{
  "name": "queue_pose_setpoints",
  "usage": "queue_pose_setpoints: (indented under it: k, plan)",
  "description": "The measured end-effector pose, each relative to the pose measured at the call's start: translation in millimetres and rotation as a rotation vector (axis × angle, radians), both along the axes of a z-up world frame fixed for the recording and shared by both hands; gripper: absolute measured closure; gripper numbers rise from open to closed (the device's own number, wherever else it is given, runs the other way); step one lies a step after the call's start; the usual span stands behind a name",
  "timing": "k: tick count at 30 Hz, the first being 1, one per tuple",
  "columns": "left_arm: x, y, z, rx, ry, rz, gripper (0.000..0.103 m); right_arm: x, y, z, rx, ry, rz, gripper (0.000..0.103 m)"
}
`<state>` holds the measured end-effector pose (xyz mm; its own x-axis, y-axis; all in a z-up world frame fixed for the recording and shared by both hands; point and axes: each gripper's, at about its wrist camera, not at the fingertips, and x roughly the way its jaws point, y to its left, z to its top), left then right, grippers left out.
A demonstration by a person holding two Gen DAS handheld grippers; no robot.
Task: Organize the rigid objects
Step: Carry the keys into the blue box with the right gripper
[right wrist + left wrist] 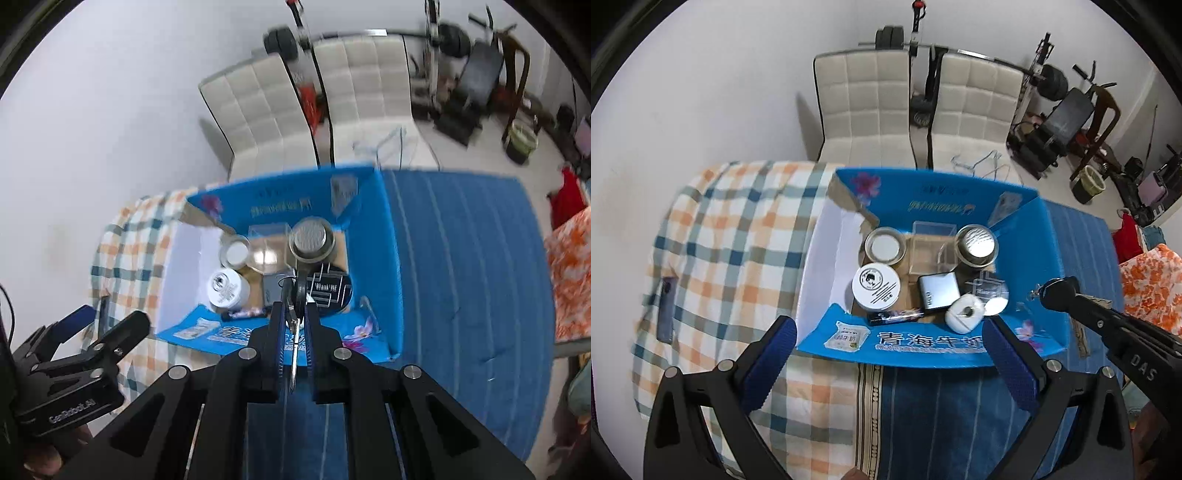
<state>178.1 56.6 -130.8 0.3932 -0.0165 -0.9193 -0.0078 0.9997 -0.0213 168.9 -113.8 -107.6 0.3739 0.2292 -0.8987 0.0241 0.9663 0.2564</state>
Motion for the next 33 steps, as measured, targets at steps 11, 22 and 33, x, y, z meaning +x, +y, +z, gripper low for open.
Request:
queue_pose_setpoints:
  k: [11, 22, 33]
  plan:
    - [39.3, 5.0, -94.3, 0.017, 0.167, -0.019, 0.000, 61.7, 18.0, -148.5, -0.072, 0.214, -0.004, 0.092]
    - [47.4, 4.9, -105.8, 0.037, 0.187, -0.032, 0.000, 77.1, 33.3, -183.1, -0.253, 0.254, 0.029, 0.091]
    - [46.1, 15.2, -100.8, 0.048, 0.180, -0.014, 0.000, 74.3, 32.5, -194.5, -0.296, 0.302, 0.010, 0.014]
